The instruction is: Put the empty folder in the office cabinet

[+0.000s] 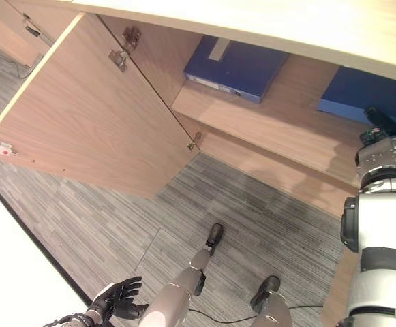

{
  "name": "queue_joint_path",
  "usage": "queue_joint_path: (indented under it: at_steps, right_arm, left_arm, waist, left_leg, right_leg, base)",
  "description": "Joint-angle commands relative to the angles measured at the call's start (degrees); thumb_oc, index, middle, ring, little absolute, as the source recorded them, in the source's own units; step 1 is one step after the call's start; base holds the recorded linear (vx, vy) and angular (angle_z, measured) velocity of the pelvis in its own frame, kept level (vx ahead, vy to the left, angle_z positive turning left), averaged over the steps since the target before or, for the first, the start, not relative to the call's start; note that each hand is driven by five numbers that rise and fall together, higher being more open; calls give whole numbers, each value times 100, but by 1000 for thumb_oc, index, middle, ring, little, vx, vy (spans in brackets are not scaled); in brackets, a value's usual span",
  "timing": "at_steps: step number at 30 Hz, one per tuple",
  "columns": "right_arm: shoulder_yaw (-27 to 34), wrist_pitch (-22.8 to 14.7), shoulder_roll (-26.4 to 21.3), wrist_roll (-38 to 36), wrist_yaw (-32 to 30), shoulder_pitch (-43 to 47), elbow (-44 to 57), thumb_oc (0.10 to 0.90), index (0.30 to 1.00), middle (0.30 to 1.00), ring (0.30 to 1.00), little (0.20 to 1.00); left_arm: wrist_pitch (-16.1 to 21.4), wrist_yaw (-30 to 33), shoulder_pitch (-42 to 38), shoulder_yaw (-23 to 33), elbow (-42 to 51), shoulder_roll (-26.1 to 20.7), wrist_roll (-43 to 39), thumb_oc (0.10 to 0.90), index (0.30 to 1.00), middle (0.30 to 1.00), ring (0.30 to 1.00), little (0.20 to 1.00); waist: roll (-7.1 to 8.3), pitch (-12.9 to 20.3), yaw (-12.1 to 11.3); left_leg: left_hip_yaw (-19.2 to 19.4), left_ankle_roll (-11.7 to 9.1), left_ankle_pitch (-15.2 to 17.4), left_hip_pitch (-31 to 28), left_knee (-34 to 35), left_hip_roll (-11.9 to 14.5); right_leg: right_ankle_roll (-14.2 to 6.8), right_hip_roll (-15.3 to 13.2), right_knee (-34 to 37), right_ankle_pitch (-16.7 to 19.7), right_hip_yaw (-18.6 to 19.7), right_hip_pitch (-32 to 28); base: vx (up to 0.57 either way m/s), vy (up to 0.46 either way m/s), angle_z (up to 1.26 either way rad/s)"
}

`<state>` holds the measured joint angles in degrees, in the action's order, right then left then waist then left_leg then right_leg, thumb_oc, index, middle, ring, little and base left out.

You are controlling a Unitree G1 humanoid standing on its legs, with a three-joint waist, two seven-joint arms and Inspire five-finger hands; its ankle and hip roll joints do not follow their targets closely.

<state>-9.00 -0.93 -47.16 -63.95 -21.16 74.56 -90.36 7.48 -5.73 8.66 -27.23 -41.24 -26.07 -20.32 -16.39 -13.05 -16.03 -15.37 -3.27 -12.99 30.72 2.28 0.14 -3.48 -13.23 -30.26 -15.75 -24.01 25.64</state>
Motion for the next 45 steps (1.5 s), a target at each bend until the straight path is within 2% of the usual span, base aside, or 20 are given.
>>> queue_joint_path:
  at_steps: [1,2,3,4,9,14,23,28,37,38,39,42,45]
  right_arm:
    - [6,-586,-399,-106,317,439,658,800,900,900,900,900]
    - [150,-602,-332,-222,287,349,606,800,900,900,900,900]
    - [314,-628,-282,-318,263,211,587,800,900,900,900,900]
    - [442,-645,-232,-418,241,126,555,800,900,900,900,900]
    - [956,-735,-78,-763,100,-280,606,800,900,900,900,900]
    - [1519,-962,131,-1148,-165,-605,587,800,900,900,900,900]
    - [1953,-1281,447,-1254,-410,-892,837,800,900,900,900,900]
    - [2124,-1437,646,-1307,-483,-1063,951,800,900,900,900,900]
    - [2311,-1588,864,-1347,-564,-1346,1058,800,900,900,900,900]
    - [2338,-1618,1008,-1335,-588,-1437,1073,800,900,900,900,900]
    - [2271,-1667,1514,-1248,-707,-1454,1103,800,900,900,900,900]
    - [2373,-1496,1632,-1132,-770,-1484,1028,800,900,900,900,900]
    - [2469,-1405,1453,-1117,-785,-1742,858,800,900,900,900,900]
  left_arm:
    - [41,85,-425,90,-443,-380,-63,800,900,900,900,900]
    - [23,101,-443,95,-475,-355,-40,800,900,900,900,900]
    - [4,107,-481,91,-508,-340,-30,800,900,900,900,900]
    - [5,112,-498,91,-512,-318,-19,800,900,900,900,900]
    - [-26,117,-577,110,-530,-271,-79,800,900,900,900,900]
    - [-125,201,-613,89,-883,-129,119,800,900,900,900,900]
    - [-201,315,-491,212,-1338,133,274,800,900,900,900,900]
    - [-238,381,-421,333,-1584,290,328,800,900,900,900,900]
    - [-290,422,-322,401,-1748,421,429,800,900,900,900,900]
    - [-315,447,-322,425,-1801,464,446,800,900,900,900,900]
    - [-326,666,-648,227,-1706,762,255,800,900,900,900,900]
    - [-435,614,-818,172,-1744,954,89,800,900,900,900,900]
    - [-432,609,-739,160,-1768,1024,86,800,900,900,900,900]
  waist:
    - [416,-160,-94]
    - [380,-199,-120]
    - [435,-166,-85]
    - [410,-194,-120]
    - [514,-132,-128]
    - [747,56,-104]
    - [993,368,-89]
    - [1070,510,-98]
    - [1116,655,-96]
    - [1128,681,-91]
    - [1157,714,-25]
    - [1166,733,6]
    - [1163,720,-26]
  left_leg:
    - [236,-399,909,-1149,247,24]
    - [252,-379,809,-1131,220,29]
    - [239,-396,939,-1222,245,38]
    - [256,-381,844,-1202,217,35]
    - [208,-367,894,-1366,205,38]
    - [160,-366,982,-1648,194,76]
    - [184,-350,1105,-2092,193,85]
    - [196,-335,1158,-2273,197,93]
    - [205,-322,1208,-2433,199,106]
    - [207,-315,1220,-2470,199,112]
    - [225,-298,1243,-2509,199,110]
    - [221,-281,1241,-2509,200,103]
    - [180,-267,1196,-2493,208,102]
  right_leg:
    - [-249,206,1478,304,231,-742]
    - [-234,185,1466,450,144,-731]
    - [-255,208,1498,300,227,-848]
    - [-244,188,1501,441,124,-849]
    - [-276,210,1631,489,27,-1150]
    - [-307,216,1888,550,-62,-1630]
    - [-336,267,2269,637,-176,-2251]
    - [-342,303,2417,657,-209,-2490]
    - [-344,320,2540,698,-218,-2687]
    - [-343,327,2563,704,-212,-2730]
    - [-350,335,2578,720,-201,-2749]
    - [-351,338,2605,734,-204,-2775]
    - [-347,332,2610,785,-245,-2754]
  base:
    - [-84,59,-11]
    - [119,-68,4]
    - [-69,31,11]
    - [25,-24,19]
    - [-3,-1,15]
    - [54,-10,8]
    - [46,21,3]
    - [38,18,-3]
    - [16,9,0]
    - [39,15,-5]
    - [44,22,-8]
    - [7,16,-8]
    - [10,-15,1]
